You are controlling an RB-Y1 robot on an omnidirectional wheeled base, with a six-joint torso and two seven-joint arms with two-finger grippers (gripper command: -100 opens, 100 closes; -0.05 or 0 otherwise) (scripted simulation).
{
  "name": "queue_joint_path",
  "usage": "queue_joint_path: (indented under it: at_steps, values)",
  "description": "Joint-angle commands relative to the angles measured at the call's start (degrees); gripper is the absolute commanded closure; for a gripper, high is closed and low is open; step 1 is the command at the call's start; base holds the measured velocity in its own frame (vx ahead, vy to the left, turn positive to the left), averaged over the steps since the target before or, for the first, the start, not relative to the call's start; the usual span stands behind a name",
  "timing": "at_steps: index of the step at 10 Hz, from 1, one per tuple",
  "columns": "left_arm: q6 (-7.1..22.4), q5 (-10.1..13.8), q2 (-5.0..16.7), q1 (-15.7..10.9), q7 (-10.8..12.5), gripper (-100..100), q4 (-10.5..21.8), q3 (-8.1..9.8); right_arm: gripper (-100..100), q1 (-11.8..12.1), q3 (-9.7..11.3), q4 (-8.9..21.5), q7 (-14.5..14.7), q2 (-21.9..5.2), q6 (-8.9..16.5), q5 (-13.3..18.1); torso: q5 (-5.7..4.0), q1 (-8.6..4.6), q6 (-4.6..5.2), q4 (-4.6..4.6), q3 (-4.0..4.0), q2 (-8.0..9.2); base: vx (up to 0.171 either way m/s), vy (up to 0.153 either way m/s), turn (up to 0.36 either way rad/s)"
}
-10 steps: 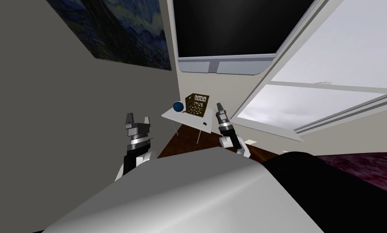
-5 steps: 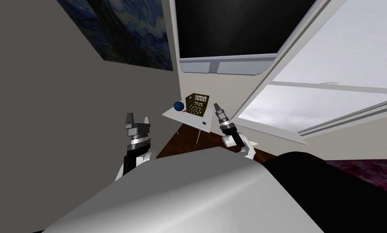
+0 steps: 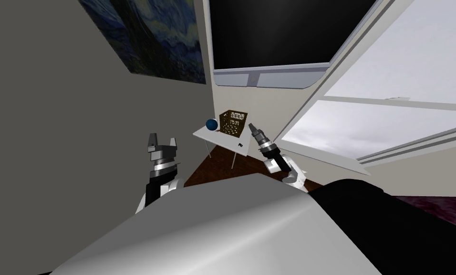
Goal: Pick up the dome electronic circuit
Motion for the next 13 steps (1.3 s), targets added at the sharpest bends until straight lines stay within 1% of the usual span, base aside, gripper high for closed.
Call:
queue_joint_path:
  at_steps: [1, 2, 3, 4, 5, 6, 7, 8, 9, 10, 11, 12, 13]
  values:
    - [0.00, 0.00, 0.00, 0.00, 0.00, 0, 0.00, 0.00, -100, 0.02, 0.14, -0.49, 2.86, -2.86, 2.03, 0.24, 0.00, 0.00, 0.00, 0.00, 0.00, 0.00, -0.035, -0.027, 0.123]
    - [0.00, 0.00, 0.00, 0.00, 0.00, 0, 0.00, 0.00, -100, 0.02, 0.14, -0.49, 3.35, -4.12, 2.03, 0.24, 0.01, 0.01, -0.02, 0.00, 0.00, 0.01, -0.029, -0.031, 0.055]
    - [0.00, 0.00, 0.00, 0.00, 0.00, 0, 0.00, 0.00, -100, 0.14, 0.42, -0.78, 5.50, -6.14, 3.64, 0.49, 0.00, 0.00, 0.00, 0.00, -0.01, -0.01, -0.030, -0.032, 0.084]
    - [0.00, 0.00, 0.00, 0.00, 0.00, 0, 0.00, 0.00, -100, 0.14, 0.42, -0.78, 6.16, -7.58, 3.64, 0.49, 0.00, -0.01, -0.01, -0.01, -0.01, -0.02, -0.022, -0.029, 0.070]
    - [0.00, 0.00, 0.00, 0.00, 0.00, 0, 0.00, 0.00, -100, 0.33, 0.83, -1.03, 8.30, -9.43, 5.22, 0.77, 0.00, 0.00, 0.00, -0.01, -0.02, -0.04, -0.023, -0.031, 0.146]
    - [0.00, 0.00, 0.00, 0.00, 0.00, 0, 0.00, 0.00, -100, 0.33, 0.83, -1.03, 9.00, -11.15, 5.22, 0.77, 0.00, 0.00, -0.02, -0.01, -0.03, -0.05, -0.019, -0.026, 0.059]
    - [0.00, 0.00, 0.00, 0.00, 0.00, 0, 0.00, 0.00, -100, 0.58, 1.36, -1.21, 11.10, -12.87, 6.79, 1.07, 0.00, 0.01, 0.01, -0.01, -0.03, -0.06, -0.021, -0.025, 0.108]
    - [0.00, 0.00, 0.00, 0.00, 0.00, 0, 0.00, 0.00, -100, 0.58, 1.36, -1.21, 11.85, -14.35, 6.79, 1.07, 0.00, 0.02, -0.01, -0.02, -0.04, -0.06, -0.017, -0.022, 0.070]
    - [0.00, 0.00, 0.00, 0.00, 0.00, 0, 0.00, 0.00, -100, 0.58, 1.36, -1.21, 11.85, -14.84, 6.79, 1.07, 0.00, 0.03, 0.01, -0.02, -0.04, -0.08, -0.006, -0.007, -0.003]
    - [0.00, 0.00, 0.00, 0.01, 0.00, 0, 0.00, 0.00, -100, 0.87, 2.00, -1.34, 14.64, -17.09, 8.32, 1.39, 0.01, 0.08, 0.02, -0.02, -0.06, -0.11, -0.009, -0.009, 0.128]
    - [0.00, 0.00, 0.00, 0.00, 0.00, 0, 0.00, 0.00, -100, 0.87, 2.00, -1.34, 14.70, -18.63, 8.32, 1.39, 0.02, 0.08, -0.02, -0.03, -0.07, -0.11, -0.009, -0.016, 0.081]
    - [0.00, 0.00, 0.00, 0.01, 0.00, 0, 0.00, 0.00, -100, 1.22, 2.76, -1.39, 17.06, -20.48, 9.80, 1.74, 0.01, 0.06, 0.01, -0.03, -0.07, -0.11, -0.009, -0.018, 0.149]
    - [0.00, 0.00, 0.00, 0.00, 0.00, 0, 0.00, 0.00, -100, 1.22, 2.76, -1.39, 17.53, -22.22, 9.80, 1.74, 0.01, 0.05, -0.02, -0.03, -0.07, -0.12, -0.007, -0.019, 0.068]
